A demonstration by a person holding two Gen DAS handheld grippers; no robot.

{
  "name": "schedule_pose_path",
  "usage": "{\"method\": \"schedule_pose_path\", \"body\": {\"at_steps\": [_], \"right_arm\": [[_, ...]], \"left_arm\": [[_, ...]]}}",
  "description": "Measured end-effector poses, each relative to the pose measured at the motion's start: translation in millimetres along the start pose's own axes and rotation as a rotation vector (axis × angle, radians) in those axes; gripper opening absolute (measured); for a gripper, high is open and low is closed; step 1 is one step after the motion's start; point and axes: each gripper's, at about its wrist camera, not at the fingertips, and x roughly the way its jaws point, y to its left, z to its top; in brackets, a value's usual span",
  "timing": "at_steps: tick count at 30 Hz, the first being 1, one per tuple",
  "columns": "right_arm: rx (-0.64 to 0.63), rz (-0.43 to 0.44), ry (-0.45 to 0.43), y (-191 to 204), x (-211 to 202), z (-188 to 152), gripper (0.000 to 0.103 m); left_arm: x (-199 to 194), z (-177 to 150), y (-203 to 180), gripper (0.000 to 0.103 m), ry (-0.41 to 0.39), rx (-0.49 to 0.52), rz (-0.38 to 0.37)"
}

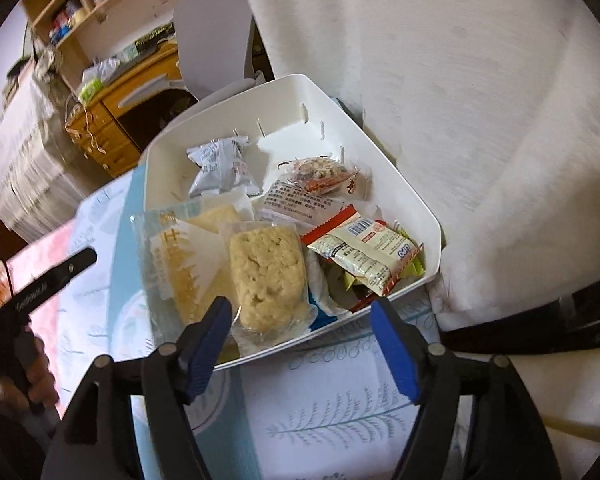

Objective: Organize snacks
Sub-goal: 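Open both tools over the basket and move the left tool to the orange-ended bar, then grasp the orange-ended snack bar with the left tool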

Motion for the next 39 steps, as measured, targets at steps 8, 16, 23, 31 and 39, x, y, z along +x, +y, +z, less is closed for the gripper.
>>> {"method": "schedule_pose_path", "body": {"at_steps": [8, 16, 23, 31, 39], "right_arm": [[-0.016, -0.052, 0.009, 15, 6, -2, 0.077], [-0.013, -0.046, 0.041, 22, 21, -2, 0.077], [0.01, -0.047, 0.066, 17, 33, 3, 0.077], [0.013, -0.055, 0.079, 13, 38, 8, 0.077], [0.012, -0.056, 0.082, 11, 37, 10, 0.077]], "left_arm": [[61, 12, 10, 0.071, 0.013, 0.012, -0.062], [105, 24, 7, 0.071, 0.046, 0.0, -0.065], [125, 30, 17, 0.071, 0.061, -0.039, -0.065], [137, 37, 15, 0.068, 0.028, 0.011, -0.081], [145, 48, 17, 0.068, 0.018, 0.091, -0.102]]}}
